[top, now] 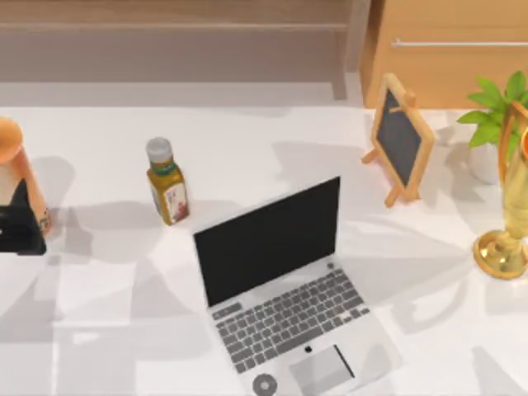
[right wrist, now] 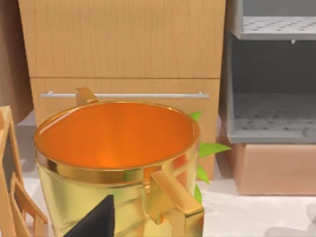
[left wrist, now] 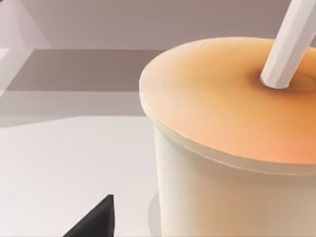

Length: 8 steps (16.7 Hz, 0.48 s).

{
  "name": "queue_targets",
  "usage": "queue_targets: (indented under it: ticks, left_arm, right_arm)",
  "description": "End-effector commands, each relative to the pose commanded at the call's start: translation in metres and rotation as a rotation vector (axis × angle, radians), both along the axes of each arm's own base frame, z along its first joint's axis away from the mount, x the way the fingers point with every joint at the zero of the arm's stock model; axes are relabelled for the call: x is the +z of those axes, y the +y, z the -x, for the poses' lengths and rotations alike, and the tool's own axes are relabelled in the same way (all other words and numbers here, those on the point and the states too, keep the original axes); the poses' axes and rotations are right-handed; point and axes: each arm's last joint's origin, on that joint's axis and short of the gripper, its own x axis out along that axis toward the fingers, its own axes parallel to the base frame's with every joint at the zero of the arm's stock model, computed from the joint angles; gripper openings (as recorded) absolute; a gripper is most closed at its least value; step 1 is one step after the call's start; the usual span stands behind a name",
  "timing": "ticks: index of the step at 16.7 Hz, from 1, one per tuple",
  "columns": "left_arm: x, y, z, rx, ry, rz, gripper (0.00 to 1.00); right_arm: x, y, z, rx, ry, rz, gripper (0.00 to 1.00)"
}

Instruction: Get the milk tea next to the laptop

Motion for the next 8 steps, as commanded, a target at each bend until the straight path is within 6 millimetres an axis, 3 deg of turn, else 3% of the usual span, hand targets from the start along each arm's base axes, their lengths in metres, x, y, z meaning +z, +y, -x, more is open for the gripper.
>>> queue_targets:
  ticks: [4,8]
  left_arm:
    - [-0.011,-0.001,-0.034,0.0,0.008,0.0,1.0]
    - [-0.017,-0.003,-0.045,0.0,0.005,0.0,1.0]
  right_arm:
    - [0.0,0.0,0.0,0.0,0.0,0.0,1.0]
    - [0.0,0.0,0.0,0.0,0.0,0.0,1.0]
